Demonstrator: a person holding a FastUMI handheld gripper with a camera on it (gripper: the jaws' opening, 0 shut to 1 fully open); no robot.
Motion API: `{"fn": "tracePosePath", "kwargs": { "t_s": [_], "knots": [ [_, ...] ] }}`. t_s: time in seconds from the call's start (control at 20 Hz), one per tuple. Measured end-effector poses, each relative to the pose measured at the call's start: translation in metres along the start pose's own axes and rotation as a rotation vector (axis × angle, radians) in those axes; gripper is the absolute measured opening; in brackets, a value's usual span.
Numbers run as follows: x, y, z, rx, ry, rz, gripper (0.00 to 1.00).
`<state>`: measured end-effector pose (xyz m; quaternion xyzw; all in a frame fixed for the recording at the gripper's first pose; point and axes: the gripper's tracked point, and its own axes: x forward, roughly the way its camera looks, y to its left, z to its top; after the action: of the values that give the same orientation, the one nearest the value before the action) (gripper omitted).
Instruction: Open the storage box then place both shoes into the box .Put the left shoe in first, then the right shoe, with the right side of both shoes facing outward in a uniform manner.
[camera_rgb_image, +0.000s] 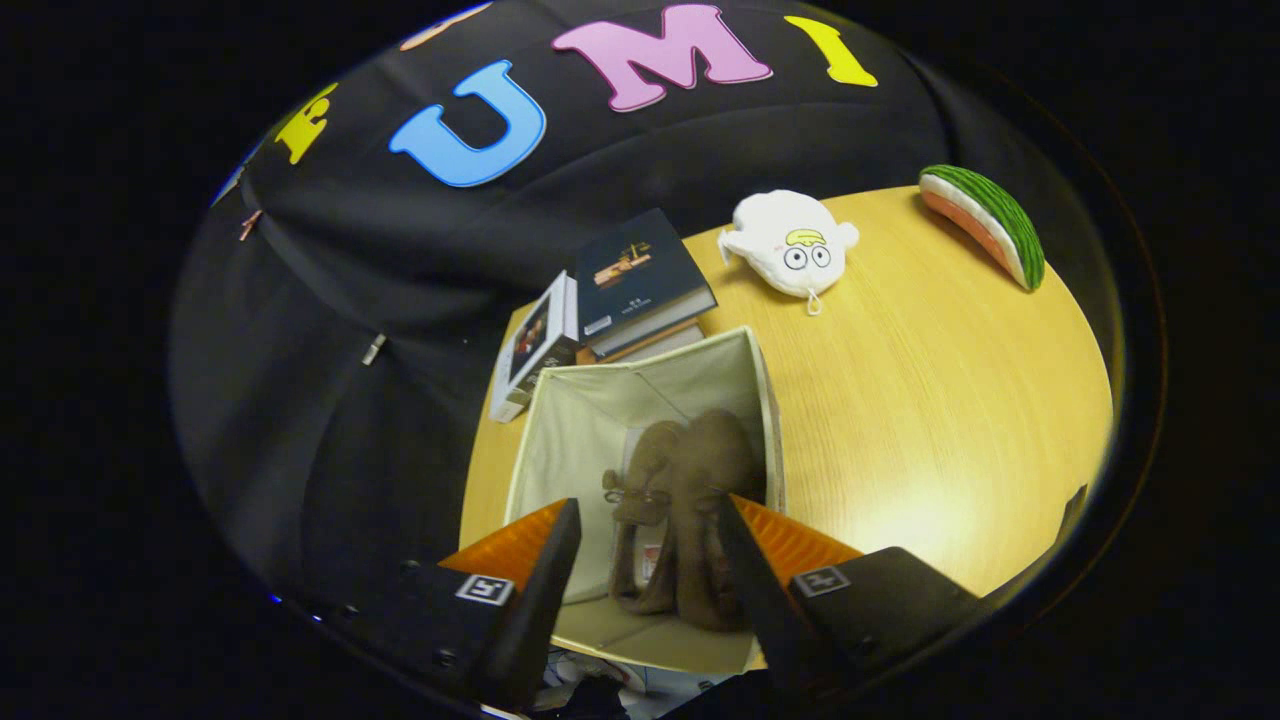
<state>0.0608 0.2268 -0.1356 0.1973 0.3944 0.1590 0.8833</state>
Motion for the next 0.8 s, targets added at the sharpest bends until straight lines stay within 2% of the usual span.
{"fn": "tracePosePath", "kwargs": {
  "t_s": [0.05, 0.1, 0.25, 0.4, 0.55, 0.8],
  "knots": [
    [-0.008, 0.001, 0.010, -0.026, -0.036, 0.000, 0.96],
    [-0.018, -0.001, 0.022, -0.058, -0.077, 0.000, 0.99],
    [-0.055, -0.005, 0.062, -0.155, -0.233, -0.026, 0.98],
    [-0.098, -0.024, 0.099, -0.244, -0.399, -0.096, 0.98],
    [-0.135, -0.049, 0.112, -0.334, -0.529, -0.173, 0.98],
    [-0.193, -0.091, 0.121, -0.431, -0.674, -0.251, 0.98]
  ]
}}
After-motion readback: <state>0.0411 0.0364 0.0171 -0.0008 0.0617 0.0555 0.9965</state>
